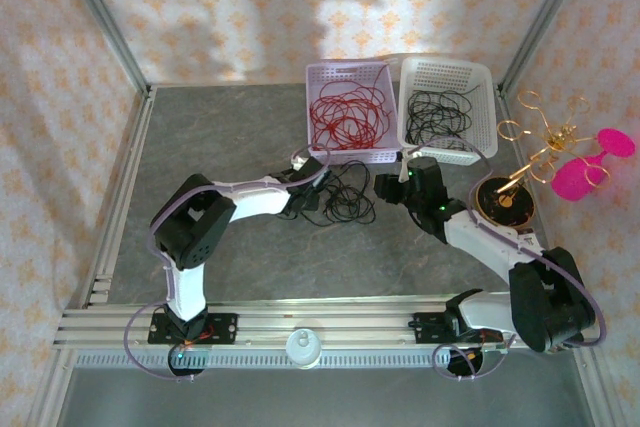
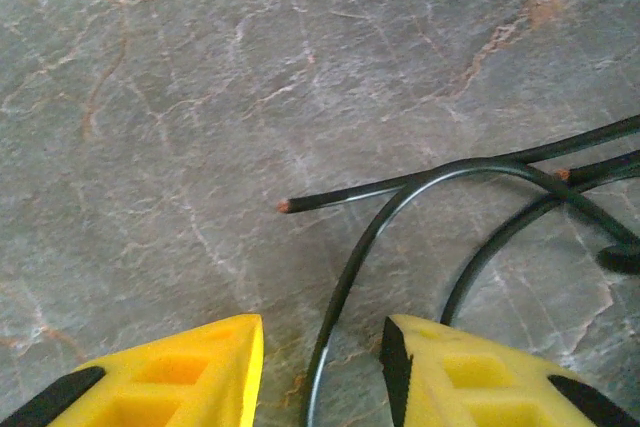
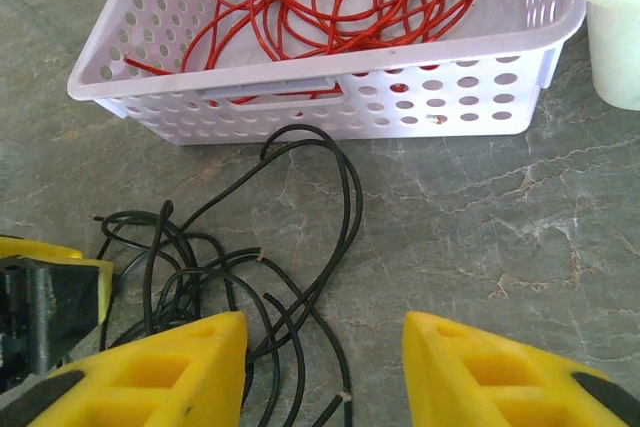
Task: Untangle the cables
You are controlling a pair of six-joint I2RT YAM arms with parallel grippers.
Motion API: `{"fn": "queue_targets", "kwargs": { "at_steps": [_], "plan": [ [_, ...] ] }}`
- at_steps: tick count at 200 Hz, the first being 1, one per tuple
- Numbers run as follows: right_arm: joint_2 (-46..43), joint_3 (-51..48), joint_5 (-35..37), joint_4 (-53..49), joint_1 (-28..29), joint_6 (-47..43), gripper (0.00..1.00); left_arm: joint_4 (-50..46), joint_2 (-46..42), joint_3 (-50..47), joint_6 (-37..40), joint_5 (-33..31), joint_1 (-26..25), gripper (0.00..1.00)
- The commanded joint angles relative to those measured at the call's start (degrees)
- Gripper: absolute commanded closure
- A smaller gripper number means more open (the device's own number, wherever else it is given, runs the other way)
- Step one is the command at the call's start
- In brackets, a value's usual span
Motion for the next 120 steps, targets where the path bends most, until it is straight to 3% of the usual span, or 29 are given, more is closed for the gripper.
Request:
{"fn": "queue_targets", "kwargs": {
  "at_steps": [1,39,91,120],
  "plan": [
    [-1.7,-0.9,-0.4,1.8,0.3,0.6,0.55,-1.4,3.1,1.6,2.0,-4.1,0.3,0.63],
    [-2.5,-1.5,-0.2,1.7,0.3,1.2,0.55,-0.9,4.5,1.3,2.4,-4.9,0.3,0.73],
    [-5.6,-1.4,-0.3,0.3,0.4,3.1,0.53,2.5,0.4,-3.4,2.7,-8.3,0.0,1.00],
    [-8.8,-0.5,-0.8,-0.8,0.3,5.5,0.54,3.8,-7.6,-7.0,3.9,-12.0,-1.8,1.00]
  ]
}}
